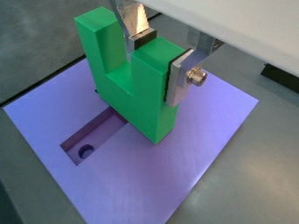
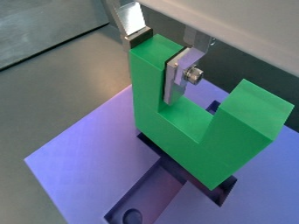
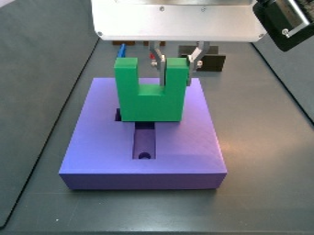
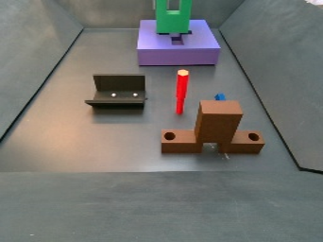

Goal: Pick up the green object. Move up. Place the green object on the fixture. Regrasp the green object. Move to above the board. Insert the green object.
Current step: Insert the green object.

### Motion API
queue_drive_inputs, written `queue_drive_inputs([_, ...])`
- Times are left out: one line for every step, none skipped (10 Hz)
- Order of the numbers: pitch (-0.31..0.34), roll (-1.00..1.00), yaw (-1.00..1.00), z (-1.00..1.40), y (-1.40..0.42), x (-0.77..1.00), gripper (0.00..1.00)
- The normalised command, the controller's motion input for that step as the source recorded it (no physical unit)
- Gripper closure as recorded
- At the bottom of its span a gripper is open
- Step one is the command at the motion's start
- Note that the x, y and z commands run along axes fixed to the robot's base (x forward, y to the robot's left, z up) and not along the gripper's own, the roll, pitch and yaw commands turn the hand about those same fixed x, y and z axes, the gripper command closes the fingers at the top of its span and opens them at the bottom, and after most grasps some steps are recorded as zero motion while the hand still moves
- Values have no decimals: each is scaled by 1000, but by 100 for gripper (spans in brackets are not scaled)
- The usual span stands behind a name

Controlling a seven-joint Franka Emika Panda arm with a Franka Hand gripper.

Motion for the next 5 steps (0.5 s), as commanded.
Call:
queue_drive_inputs([-114, 59, 143, -71, 137, -60, 100])
queue_drive_inputs([-127, 64, 123, -100, 54, -97, 100])
queue_drive_inputs([-151, 73, 109, -143, 0, -226, 100])
queue_drive_inputs([-184, 50, 117, -137, 0, -351, 100])
queue_drive_inputs([-171, 54, 106, -97, 0, -323, 100])
